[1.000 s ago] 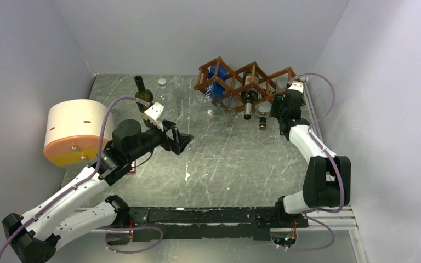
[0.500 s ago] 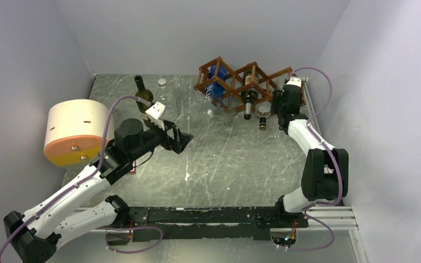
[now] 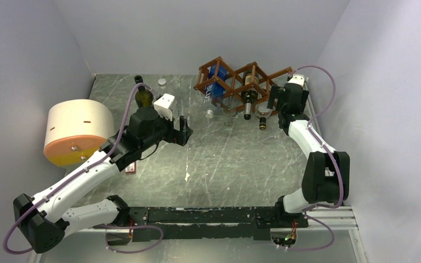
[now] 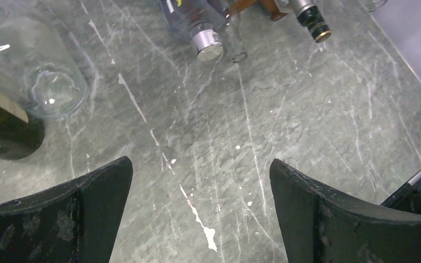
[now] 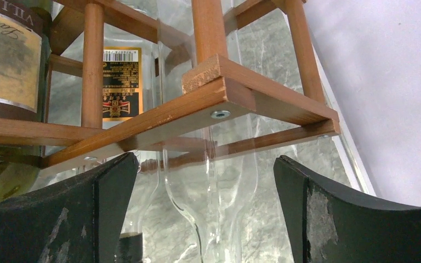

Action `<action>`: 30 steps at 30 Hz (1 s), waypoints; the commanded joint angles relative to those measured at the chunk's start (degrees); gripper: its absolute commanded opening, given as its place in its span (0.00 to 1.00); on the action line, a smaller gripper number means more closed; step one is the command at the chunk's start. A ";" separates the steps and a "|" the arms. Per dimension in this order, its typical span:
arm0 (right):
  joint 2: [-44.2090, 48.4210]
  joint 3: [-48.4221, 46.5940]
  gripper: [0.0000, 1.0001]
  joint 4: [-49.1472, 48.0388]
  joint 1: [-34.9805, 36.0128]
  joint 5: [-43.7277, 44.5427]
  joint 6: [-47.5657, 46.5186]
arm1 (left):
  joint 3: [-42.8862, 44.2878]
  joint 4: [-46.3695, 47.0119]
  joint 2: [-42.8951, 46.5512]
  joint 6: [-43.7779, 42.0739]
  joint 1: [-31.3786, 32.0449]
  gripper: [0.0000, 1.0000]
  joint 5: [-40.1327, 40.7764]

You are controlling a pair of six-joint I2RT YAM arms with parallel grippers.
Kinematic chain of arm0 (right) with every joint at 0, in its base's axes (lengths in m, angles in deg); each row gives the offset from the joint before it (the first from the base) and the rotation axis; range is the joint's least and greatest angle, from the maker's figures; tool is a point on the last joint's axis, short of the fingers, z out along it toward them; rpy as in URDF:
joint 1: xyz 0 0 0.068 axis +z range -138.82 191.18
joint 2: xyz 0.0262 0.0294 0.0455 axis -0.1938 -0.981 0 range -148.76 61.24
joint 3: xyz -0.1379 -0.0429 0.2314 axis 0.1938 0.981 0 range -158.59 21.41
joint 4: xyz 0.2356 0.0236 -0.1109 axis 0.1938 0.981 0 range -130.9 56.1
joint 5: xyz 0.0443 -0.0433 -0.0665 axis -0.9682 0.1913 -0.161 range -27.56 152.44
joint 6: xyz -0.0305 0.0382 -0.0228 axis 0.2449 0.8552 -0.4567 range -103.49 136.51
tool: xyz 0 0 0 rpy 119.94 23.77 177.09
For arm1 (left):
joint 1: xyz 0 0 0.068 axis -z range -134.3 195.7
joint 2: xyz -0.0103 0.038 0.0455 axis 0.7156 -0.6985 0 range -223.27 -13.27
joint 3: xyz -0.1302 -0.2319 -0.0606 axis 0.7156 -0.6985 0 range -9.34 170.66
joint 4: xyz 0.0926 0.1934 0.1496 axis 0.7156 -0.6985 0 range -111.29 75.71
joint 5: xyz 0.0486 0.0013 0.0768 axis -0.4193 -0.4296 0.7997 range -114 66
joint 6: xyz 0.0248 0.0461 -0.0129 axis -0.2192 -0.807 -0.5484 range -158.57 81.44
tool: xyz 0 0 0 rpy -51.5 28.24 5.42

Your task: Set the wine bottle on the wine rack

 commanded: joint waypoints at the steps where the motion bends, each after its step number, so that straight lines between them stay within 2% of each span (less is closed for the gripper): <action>1: 3.69 -0.55 1.00 1.40 0.19 1.67 2.80 | 2.51 -3.42 -0.67 1.47 0.39 0.99 3.89; 4: 5.35 -5.14 0.98 6.56 0.19 1.44 5.77 | 2.34 -3.48 -0.39 -0.16 0.35 0.99 2.88; 8: 8.22 -9.05 0.94 13.60 0.23 -4.52 8.63 | 1.71 -2.49 -0.09 0.56 0.41 0.99 5.19; 15: 14.00 -10.06 0.90 16.32 0.33 -17.62 12.66 | 2.20 0.33 -0.17 1.11 0.33 0.99 6.88; 18: 14.64 -10.68 0.88 17.34 0.99 -23.54 12.53 | 2.31 1.19 -0.55 5.37 0.24 0.99 10.78; 26: 14.31 -12.38 0.86 18.70 9.65 -24.80 11.95 | 5.19 2.13 -2.29 11.96 -6.16 0.99 8.39; 30: 12.89 -13.28 0.86 17.70 17.79 -24.21 11.02 | 5.07 2.88 -0.53 13.01 -9.72 0.92 10.05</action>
